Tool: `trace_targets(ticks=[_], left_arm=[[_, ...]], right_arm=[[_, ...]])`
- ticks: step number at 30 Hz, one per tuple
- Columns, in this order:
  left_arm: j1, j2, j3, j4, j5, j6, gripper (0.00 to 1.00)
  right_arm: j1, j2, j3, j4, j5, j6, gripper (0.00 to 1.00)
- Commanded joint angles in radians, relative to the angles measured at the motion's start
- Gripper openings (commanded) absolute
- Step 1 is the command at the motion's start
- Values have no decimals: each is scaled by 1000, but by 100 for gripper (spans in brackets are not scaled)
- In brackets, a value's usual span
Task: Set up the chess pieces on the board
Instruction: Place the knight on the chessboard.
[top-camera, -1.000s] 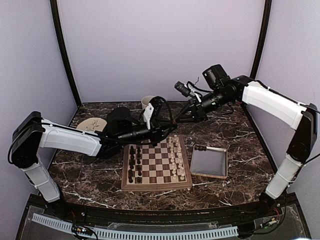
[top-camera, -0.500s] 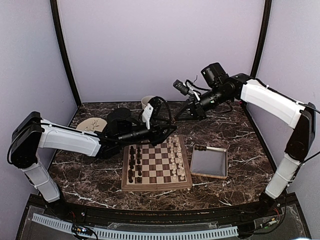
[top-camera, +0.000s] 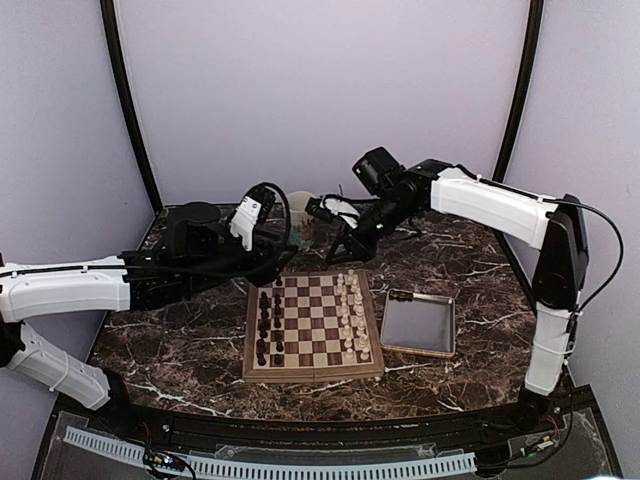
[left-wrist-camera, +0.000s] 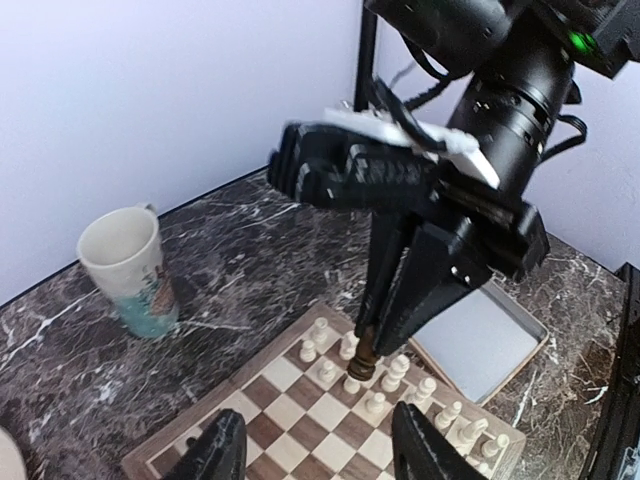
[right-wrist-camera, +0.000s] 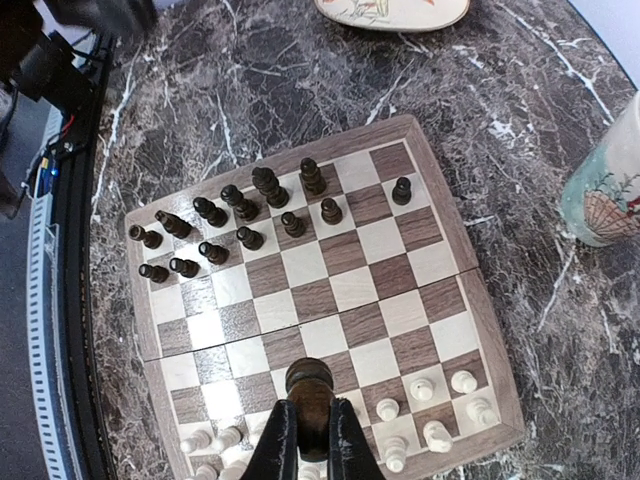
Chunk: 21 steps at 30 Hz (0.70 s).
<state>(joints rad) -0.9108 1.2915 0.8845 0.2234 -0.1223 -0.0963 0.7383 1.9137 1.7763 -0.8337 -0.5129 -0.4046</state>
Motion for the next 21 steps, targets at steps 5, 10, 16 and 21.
trace_targets(ticks=[5, 10, 16, 21], left_arm=[[31, -165, -5, -227, -218, -63, 51], [51, -176, -9, -246, -208, -86, 51], [54, -153, 6, -265, -169, -87, 50], [55, -132, 7, -267, -153, -91, 50]], right_arm=[[104, 184, 164, -39, 142, -30, 0], [136, 305, 267, -83, 166, -24, 0], [145, 370, 307, -87, 164, -15, 0], [148, 405, 308, -81, 166, -14, 0]])
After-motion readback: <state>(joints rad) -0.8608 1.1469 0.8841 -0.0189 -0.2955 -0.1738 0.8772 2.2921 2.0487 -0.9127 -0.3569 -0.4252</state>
